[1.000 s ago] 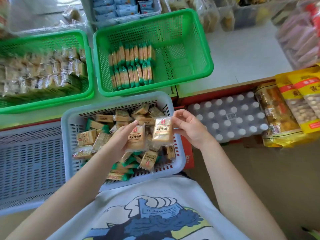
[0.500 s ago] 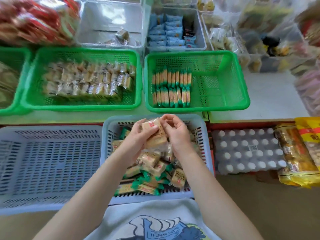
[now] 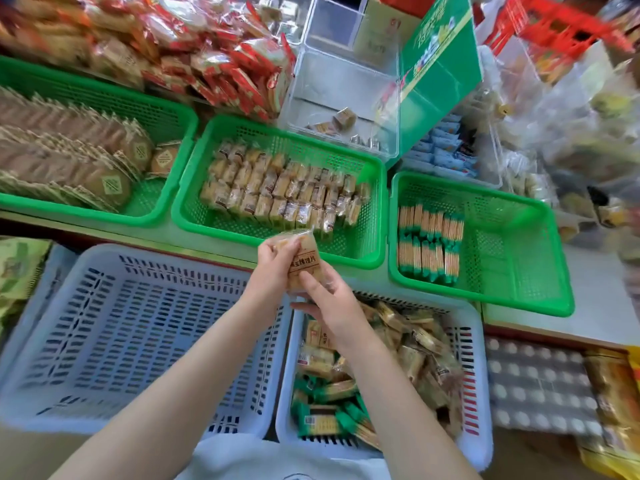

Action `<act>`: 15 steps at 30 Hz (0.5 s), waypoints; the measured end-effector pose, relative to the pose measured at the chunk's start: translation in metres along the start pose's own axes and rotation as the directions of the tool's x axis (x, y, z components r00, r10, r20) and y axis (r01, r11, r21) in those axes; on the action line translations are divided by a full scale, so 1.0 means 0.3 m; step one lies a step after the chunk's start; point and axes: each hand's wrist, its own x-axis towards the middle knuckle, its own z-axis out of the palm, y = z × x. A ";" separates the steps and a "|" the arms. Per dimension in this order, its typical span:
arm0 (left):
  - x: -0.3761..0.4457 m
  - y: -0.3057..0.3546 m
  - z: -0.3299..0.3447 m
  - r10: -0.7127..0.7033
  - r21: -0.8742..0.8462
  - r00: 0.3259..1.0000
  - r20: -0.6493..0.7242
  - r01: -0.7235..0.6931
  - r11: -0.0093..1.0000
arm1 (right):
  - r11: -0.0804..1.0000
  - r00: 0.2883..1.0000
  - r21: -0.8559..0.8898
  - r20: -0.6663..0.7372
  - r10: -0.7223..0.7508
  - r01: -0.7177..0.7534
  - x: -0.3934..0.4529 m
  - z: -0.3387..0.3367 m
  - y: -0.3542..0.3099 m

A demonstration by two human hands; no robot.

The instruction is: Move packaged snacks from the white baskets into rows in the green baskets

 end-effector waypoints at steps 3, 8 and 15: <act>0.074 0.024 0.002 0.008 0.188 0.998 0.056 -0.019 0.982 | 1.000 0.993 0.019 -0.120 -0.018 0.020 0.048 -0.009 -0.049; 0.233 0.001 -0.049 0.322 0.790 0.936 0.144 -0.305 0.532 | 0.938 0.911 -0.347 -0.390 -0.130 -0.015 0.171 -0.156 -0.192; 0.337 -0.053 -0.084 0.254 0.948 0.937 0.240 -0.283 0.146 | 0.330 0.886 -0.853 -0.455 -0.093 -0.403 0.434 -0.259 -0.246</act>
